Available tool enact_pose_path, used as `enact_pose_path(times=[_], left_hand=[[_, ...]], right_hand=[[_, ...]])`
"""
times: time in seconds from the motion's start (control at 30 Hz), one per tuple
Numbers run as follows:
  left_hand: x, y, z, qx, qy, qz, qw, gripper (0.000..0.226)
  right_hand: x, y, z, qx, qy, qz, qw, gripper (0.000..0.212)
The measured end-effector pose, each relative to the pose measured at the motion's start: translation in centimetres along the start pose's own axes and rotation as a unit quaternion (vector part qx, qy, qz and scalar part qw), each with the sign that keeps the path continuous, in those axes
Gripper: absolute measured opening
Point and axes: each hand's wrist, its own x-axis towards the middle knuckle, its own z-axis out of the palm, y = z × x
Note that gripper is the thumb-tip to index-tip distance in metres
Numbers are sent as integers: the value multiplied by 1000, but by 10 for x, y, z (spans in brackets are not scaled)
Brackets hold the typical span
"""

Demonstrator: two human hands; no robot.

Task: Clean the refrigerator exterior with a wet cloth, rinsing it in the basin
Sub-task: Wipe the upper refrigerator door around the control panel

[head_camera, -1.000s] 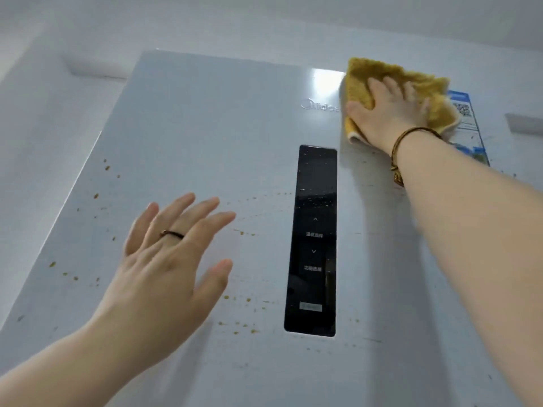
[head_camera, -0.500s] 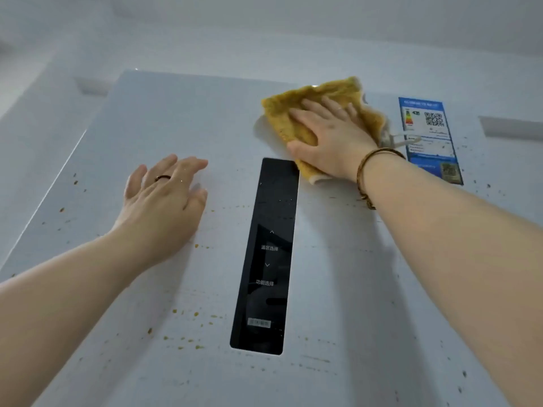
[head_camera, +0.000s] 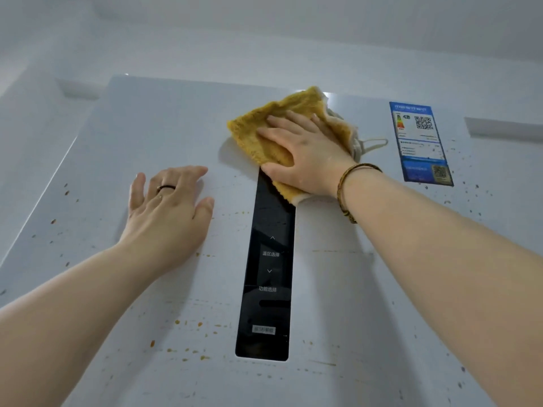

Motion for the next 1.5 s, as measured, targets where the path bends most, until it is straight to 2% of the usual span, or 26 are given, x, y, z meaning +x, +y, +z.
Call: enact_pose_path(times=[0.07,0.13,0.23,0.3,0.37,0.43,0.5,0.6,0.67,0.77,0.83,0.93,0.97,1.03,1.13,1.2,1.23,1.3,1.37,1.5], left_hand=[[-1,-1,1,3,-2,3,1000,47],[-1,-3,0,10,-5,9,1000,48],[-2,-3,0,18,-4,5,1000,49],[-2,1,3,17,-1,-5,1000,49],[-2,4,5,15,4,-13,1000,50],[-3,6,6,17,4,-16,1000,50],[-3,8,5,17,0,-21,1000,50],[0,10,1,1,-2,-33,999,52],[1,12,-2,-16,-4,-42,999,53],[-5,15,-6,-36,-3,-34,999,53],[-12,16,-7,-33,22,-3,999,50],[-30,22,-4,-34,71,76,994,47],[-38,26,-2,-32,65,105,992,49],[-49,30,4,-32,39,149,987,47],[-58,32,13,-32,26,156,987,40],[-64,30,17,-30,26,151,988,38],[-68,29,19,-25,24,151,988,37],[-76,27,21,-16,18,153,988,36],[-84,24,22,-8,14,149,989,36],[-91,23,25,5,20,136,990,39]], right_hand=[[-4,24,-6,-21,4,42,999,59],[-13,53,-13,-28,24,152,988,59],[-23,71,-16,19,69,351,934,58],[-21,58,-11,28,69,401,913,57],[-16,34,-3,14,59,325,944,56],[-15,10,4,-2,40,162,986,56],[-16,-7,5,15,9,34,999,58],[-20,-2,1,42,-17,-8,999,59],[-27,22,-3,20,-8,31,999,59],[-49,76,-13,-4,27,179,984,56],[-69,102,-17,-3,46,294,955,56],[-84,104,-10,39,97,439,892,55],[-86,97,-6,35,94,451,887,55],[-87,78,1,20,80,399,913,56],[-95,53,11,0,52,209,977,68],[-105,49,12,-4,22,85,996,82],[-110,54,10,7,12,61,998,87],[-117,74,5,6,27,93,995,93],[-124,90,3,-2,62,194,979,93],[-125,87,10,44,116,443,888,59]])
